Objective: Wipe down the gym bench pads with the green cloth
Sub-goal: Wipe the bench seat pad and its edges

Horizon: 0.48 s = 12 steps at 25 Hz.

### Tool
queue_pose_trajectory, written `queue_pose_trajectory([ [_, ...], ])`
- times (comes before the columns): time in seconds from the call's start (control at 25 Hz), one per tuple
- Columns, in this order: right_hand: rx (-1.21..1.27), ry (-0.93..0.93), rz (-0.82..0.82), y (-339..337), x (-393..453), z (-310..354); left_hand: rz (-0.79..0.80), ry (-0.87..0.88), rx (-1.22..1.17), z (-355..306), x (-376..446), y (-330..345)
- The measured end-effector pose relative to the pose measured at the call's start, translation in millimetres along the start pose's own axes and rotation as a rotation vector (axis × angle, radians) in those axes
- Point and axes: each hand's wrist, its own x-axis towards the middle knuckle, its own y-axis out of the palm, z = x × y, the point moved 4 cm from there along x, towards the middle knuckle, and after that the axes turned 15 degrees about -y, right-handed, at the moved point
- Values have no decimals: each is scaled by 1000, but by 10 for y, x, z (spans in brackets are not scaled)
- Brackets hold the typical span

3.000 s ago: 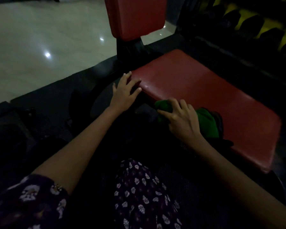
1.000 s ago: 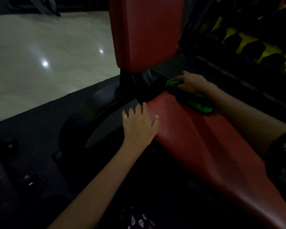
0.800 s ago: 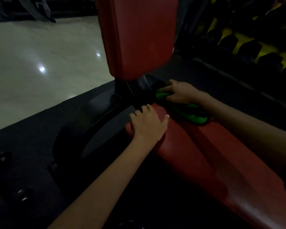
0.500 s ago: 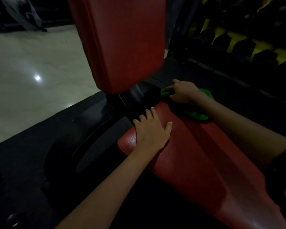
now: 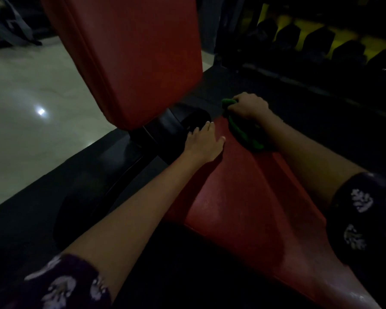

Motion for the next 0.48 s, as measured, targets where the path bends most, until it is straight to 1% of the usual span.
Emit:
queue_pose_trajectory([
  [0.12,79,92,43,-24,-219,-246,50,117,36,-200,350,10],
  [0.28,154,205,126,-77,-448,-586,59,295,131,-502,614,17],
  [0.4,242,257,100,-62,-246,-593,14,307,147,-549,675,81],
  [0.48,245,258,70,2,-90,-508,-38,311,156,-530,678,122],
])
